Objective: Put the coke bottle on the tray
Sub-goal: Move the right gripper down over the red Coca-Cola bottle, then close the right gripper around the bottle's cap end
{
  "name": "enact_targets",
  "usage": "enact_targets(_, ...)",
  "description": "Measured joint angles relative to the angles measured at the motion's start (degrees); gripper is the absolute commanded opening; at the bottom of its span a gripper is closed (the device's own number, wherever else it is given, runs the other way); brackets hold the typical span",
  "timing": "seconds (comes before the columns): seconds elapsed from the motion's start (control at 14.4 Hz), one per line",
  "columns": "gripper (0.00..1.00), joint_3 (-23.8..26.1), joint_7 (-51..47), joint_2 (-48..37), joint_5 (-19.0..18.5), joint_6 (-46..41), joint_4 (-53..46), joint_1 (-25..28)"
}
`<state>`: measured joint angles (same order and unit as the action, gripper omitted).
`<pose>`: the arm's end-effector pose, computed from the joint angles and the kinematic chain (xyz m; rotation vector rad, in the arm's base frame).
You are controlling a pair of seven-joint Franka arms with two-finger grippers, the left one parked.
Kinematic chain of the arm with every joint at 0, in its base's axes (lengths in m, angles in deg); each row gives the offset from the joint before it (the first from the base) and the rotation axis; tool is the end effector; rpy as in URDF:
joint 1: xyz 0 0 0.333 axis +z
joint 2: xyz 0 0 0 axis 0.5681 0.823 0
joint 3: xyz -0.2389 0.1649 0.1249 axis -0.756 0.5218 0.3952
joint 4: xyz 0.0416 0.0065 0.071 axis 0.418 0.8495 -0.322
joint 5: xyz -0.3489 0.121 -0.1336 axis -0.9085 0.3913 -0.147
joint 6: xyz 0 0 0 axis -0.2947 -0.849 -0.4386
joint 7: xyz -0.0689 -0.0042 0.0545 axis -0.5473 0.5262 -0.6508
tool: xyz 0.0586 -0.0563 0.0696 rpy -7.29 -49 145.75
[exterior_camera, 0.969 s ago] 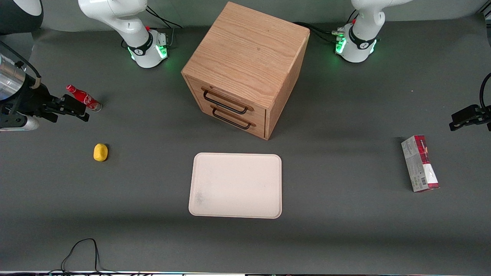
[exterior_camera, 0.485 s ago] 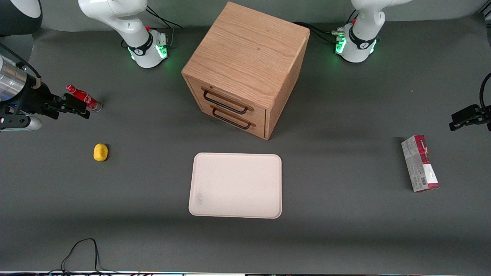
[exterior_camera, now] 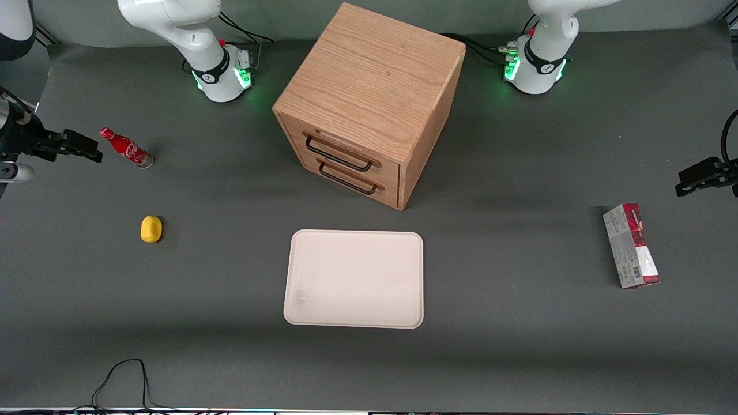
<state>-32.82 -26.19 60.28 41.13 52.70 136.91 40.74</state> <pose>0.5078 -0.0679 0.5739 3.0949 -0.0801 -0.2034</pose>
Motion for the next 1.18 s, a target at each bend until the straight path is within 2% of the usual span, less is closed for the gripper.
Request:
enact_targets(0.28,1.0,-4.9,4.1,-9.3,-3.4,10.2,17.1,-0.1)
enact_targets(0.48,1.0,-11.6,9.9,-14.4,-5.8,16.0,27.8,-0.1)
enact_targets(0.62,1.0,-16.8,13.7,-15.9,-9.4,20.9,32.6,-0.2)
enact_targets(0.76,1.0,-21.2,16.7,-16.5,-10.8,25.7,36.9,-0.2)
enact_targets(0.9,1.0,-24.7,19.4,-16.6,-12.1,30.1,41.2,-0.2)
enact_targets(1.18,1.0,-30.7,20.1,-16.6,-17.4,35.0,47.8,-0.1)
